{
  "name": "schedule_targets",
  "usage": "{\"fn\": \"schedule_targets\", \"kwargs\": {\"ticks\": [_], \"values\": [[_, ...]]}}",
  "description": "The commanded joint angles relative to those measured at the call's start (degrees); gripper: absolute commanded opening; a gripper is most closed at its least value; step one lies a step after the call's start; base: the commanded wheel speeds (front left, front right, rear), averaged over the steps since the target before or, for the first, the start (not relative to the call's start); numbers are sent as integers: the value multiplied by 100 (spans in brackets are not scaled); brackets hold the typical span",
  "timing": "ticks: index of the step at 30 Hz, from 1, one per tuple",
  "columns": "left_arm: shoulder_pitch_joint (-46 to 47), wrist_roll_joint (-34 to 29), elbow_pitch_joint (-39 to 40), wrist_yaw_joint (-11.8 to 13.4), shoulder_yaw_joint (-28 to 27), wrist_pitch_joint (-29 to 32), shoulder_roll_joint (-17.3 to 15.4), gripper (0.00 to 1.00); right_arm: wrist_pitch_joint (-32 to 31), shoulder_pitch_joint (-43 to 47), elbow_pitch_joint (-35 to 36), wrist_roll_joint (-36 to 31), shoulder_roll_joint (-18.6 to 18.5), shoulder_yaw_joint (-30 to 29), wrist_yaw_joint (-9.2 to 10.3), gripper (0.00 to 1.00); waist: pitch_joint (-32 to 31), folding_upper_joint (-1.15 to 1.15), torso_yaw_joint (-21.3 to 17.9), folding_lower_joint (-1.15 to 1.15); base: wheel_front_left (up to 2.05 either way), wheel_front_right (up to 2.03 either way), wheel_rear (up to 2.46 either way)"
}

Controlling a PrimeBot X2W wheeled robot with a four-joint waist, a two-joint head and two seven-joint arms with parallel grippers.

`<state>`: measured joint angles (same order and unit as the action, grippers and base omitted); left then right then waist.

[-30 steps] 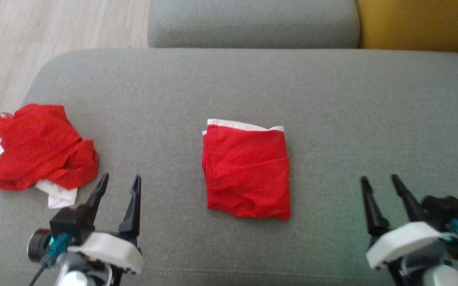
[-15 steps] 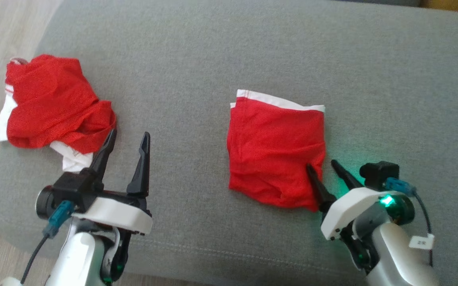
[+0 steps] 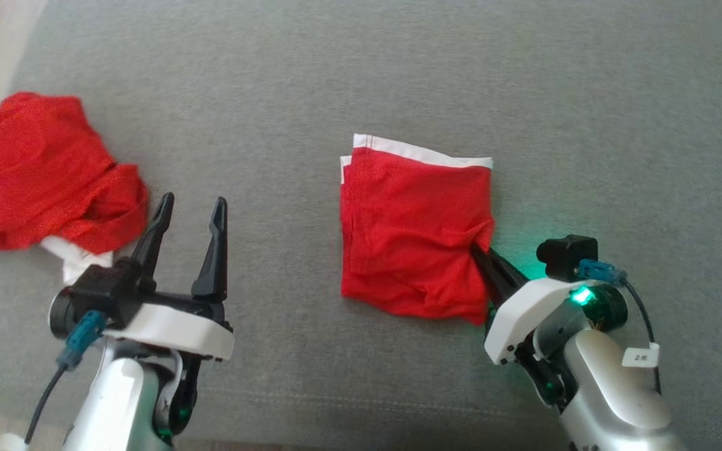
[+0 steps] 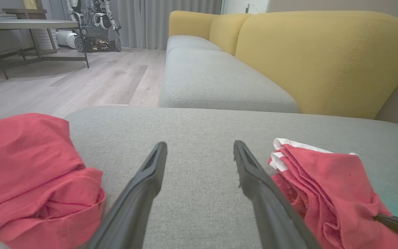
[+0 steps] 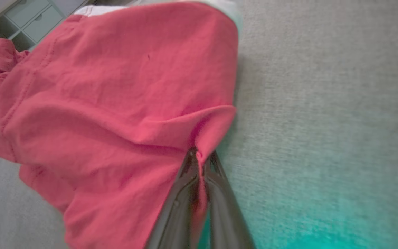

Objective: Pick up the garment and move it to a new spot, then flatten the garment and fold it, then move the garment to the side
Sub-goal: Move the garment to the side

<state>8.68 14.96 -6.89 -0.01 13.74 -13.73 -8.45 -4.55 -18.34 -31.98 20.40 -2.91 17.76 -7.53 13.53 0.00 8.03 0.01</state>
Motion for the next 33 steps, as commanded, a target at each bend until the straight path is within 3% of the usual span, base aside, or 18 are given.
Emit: {"fn": "schedule_targets", "kwargs": {"ticks": [1, 8, 17, 23, 33], "values": [[245, -21, 196, 5, -245, -58, -124, 100, 20, -94, 104, -171, 3, 42, 4, 0, 19, 0, -201, -1, 0, 0, 0], [219, -38, 361, 49, -292, -49, -236, 100, -209, -193, 361, -827, -178, -455, 4, 0, 96, 0, -760, -1, 0, 0, 0], [421, -110, 767, 46, -298, 163, -475, 100, -685, -827, 1095, -1078, -1161, -1597, 4, 0, 576, 0, -1586, -1, 0, 0, 0], [683, -145, 940, -13, -241, 250, -559, 100, -812, -1534, 882, -920, -1476, -2190, 4, 0, 932, 0, -1692, -1, 0, 0, 0], [836, -134, 957, -58, -165, 266, -614, 100, -522, -2098, 307, -740, -1537, -3105, 4, 0, 1197, 0, -1715, -1, 0, 0, 0]]}}
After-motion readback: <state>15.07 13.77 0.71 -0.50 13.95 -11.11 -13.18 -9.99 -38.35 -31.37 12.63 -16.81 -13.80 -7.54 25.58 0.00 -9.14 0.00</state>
